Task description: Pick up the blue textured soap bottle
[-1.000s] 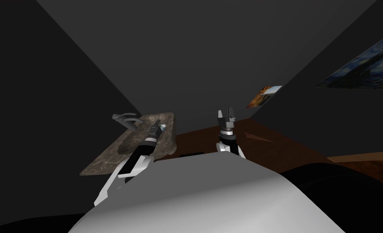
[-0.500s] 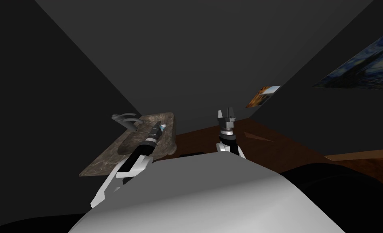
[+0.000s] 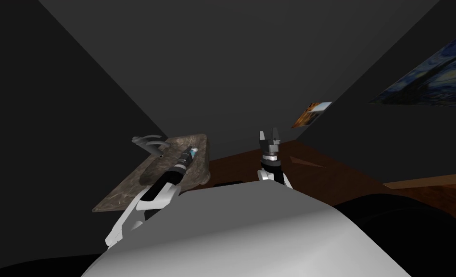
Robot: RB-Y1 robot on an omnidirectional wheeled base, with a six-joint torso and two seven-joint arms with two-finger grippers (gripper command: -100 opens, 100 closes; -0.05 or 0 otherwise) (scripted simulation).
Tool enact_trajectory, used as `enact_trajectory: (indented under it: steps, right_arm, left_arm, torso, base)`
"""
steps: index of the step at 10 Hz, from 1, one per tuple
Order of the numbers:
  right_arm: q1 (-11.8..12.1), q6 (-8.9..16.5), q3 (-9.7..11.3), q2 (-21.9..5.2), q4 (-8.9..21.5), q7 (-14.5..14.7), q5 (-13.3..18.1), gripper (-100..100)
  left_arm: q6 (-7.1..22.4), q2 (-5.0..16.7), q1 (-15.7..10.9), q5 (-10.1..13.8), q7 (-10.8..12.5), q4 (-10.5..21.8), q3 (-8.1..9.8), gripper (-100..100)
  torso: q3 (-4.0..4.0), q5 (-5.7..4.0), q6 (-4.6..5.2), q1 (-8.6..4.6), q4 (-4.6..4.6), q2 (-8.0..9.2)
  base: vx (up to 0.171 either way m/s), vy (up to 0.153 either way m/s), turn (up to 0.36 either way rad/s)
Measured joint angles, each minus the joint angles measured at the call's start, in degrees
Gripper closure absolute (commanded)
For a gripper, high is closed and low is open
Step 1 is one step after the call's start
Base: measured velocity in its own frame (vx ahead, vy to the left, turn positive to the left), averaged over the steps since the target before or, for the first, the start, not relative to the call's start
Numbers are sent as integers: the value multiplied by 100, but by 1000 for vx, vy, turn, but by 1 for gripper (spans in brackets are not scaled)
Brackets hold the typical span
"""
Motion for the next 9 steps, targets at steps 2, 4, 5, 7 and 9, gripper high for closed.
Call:
enact_trajectory:
  steps: [2, 4, 5, 7, 9]
  right_arm:
    - [0, 0, 0, 0, 0, 0, 0, 0]
    - [0, 0, 0, 0, 0, 0, 0, 0]
    - [0, 0, 0, 0, 0, 0, 0, 0]
    - [0, 0, 0, 0, 0, 0, 0, 0]
    - [0, 0, 0, 0, 0, 0, 0, 0]
  left_arm:
    - [333, 75, -5, 64, 41, -26, 34, -100]
    - [619, 115, -46, 100, 70, -1, 53, -100]
    - [775, 154, -76, 134, 91, -2, 74, -100]
    - [1025, 181, -83, 159, 113, 6, 87, -100]
    - [1329, 270, -148, 245, 166, -3, 152, -100]
  torso:
    - [-1, 0, 0, 1, 0, -2]
    - [0, 0, -1, -2, 0, -1]
    - [-1, 0, 0, 0, 0, -2]
    - [0, 0, -1, -2, 0, 0]
    - [-3, 0, -1, 1, -1, -4]
  base:
    - [14, 15, -28]
    - [7, 9, -15]
    - [10, 15, -21]
    - [11, 10, -14]
    - [21, 19, -34]
